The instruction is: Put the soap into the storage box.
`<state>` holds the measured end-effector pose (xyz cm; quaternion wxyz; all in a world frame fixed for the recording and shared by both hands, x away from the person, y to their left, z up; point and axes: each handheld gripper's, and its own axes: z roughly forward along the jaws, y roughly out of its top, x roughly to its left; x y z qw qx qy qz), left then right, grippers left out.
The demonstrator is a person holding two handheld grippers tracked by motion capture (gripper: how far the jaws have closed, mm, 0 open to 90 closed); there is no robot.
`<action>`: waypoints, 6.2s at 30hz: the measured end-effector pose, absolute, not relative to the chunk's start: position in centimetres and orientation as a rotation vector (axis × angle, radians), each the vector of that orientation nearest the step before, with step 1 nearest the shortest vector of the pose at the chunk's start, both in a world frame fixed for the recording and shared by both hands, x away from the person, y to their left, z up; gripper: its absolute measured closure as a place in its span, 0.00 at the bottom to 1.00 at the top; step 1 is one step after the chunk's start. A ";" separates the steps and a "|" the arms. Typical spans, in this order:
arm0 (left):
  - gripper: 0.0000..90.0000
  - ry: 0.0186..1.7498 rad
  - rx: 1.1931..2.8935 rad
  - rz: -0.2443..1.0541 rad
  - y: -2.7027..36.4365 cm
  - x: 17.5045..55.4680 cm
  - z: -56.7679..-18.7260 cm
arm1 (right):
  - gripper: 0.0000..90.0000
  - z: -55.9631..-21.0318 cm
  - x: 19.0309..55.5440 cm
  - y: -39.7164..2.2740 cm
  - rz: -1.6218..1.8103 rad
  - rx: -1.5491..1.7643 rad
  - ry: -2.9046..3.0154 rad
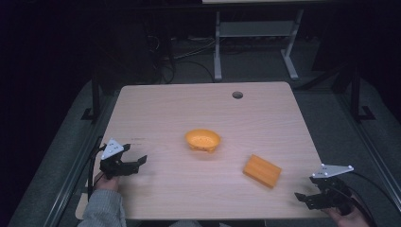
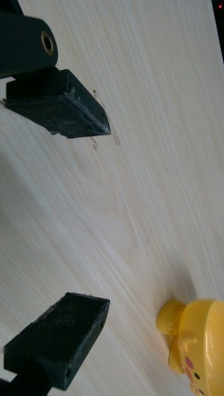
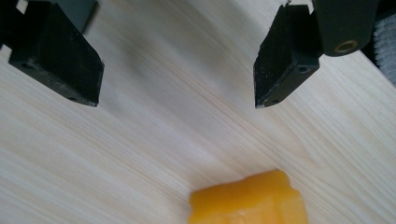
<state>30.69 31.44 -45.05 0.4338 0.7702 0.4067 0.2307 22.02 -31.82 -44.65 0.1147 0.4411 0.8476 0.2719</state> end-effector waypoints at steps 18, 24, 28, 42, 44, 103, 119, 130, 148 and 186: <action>0.15 1.016 1.910 0.574 31.6 30.6 -45.0 | 0.16 -42.5 25.0 -27.5 0.756 1.126 2.615; 0.15 1.025 1.893 0.574 31.8 30.6 -44.9 | 0.16 -41.6 25.8 -26.1 0.725 1.057 2.640; 0.15 1.033 1.892 0.575 32.0 30.6 -44.9 | 0.16 -41.5 26.4 -25.1 0.710 1.026 2.659; 0.15 1.023 1.903 0.571 32.0 30.6 -44.9 | 0.16 -41.4 28.3 -22.0 0.639 0.940 2.730; 0.15 1.022 1.901 0.573 32.0 30.6 -44.9 | 0.16 -41.6 28.7 -21.6 0.618 0.938 2.739; 0.15 1.013 1.898 0.571 31.8 30.7 -44.9 | 0.22 -44.7 31.6 -18.2 0.433 0.888 2.821; 0.15 1.012 1.896 0.570 31.7 30.6 -44.9 | 0.24 -44.5 31.2 -18.1 0.456 0.802 2.866; 0.15 1.008 1.901 0.572 31.8 30.6 -44.9 | 0.24 -43.3 31.8 -17.5 0.504 0.756 2.869; 0.15 1.012 1.894 0.565 31.7 30.6 -44.9 | 0.24 -41.7 33.6 -16.8 0.536 0.723 2.880; 0.15 1.009 1.900 0.568 31.7 30.6 -44.9 | 0.24 -39.2 36.6 -14.4 0.555 0.635 2.907</action>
